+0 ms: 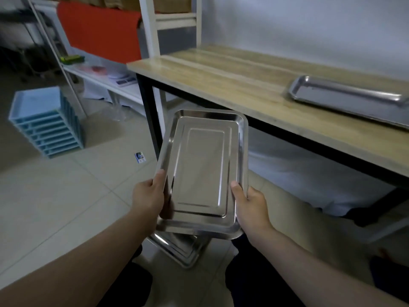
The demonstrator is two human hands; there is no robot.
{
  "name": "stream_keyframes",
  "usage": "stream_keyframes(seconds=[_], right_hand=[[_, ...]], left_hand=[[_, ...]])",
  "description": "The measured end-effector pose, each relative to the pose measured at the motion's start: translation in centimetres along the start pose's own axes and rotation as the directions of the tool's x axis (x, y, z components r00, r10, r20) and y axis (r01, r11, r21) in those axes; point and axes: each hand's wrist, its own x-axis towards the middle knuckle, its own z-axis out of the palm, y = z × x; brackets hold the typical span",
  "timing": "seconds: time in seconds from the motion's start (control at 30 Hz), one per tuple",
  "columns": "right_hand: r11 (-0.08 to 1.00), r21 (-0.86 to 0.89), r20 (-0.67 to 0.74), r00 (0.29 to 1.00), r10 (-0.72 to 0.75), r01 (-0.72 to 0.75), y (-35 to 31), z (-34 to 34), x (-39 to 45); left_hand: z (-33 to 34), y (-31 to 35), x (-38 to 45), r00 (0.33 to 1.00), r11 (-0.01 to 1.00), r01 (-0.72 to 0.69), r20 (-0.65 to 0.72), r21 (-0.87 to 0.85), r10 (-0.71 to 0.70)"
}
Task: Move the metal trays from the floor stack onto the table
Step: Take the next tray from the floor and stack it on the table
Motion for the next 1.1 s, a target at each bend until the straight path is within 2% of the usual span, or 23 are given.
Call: stream_keyframes(seconds=[0.13,0.37,0.7,0.87,0.97,1.1], right_hand=[[0.999,0.041,0.01,1.0,-0.029,0.029,-1.6,-1.8,-0.9],[0.991,0.083,-0.067,0.993,-0.1,0.106,-3.8,-5.2,-0.9],[0.959,0.267,-0.155,0.986,-0.055,0.096,-7.2,-10.3,0.7],[0.942,0.294,-0.266,0.96,-0.082,0.162,-10.8,-13.8,2.1],[0.935,0.265,-0.36,0.924,-0.13,0.234,-12.2,-16.1,3.5],[0.945,0.226,-0.421,0.899,-0.124,0.236,-13.3,-19.7,5.2]], left_hand=[[0.5,1.2,-2.0,0.997,0.997,-0.079,-0.011,-0.024,0.078],[2.9,4.1,-4.1,0.982,0.982,-0.19,0.0,-0.015,0.19],[7.4,8.7,-5.8,0.977,0.979,-0.199,0.066,-0.039,0.202],[11.3,13.4,-5.6,0.97,0.975,-0.218,0.098,-0.052,0.222],[14.7,16.0,-5.2,0.949,0.956,-0.293,0.114,-0.02,0.293],[19.4,18.3,-4.5,0.928,0.942,-0.336,0.17,-0.004,0.332]])
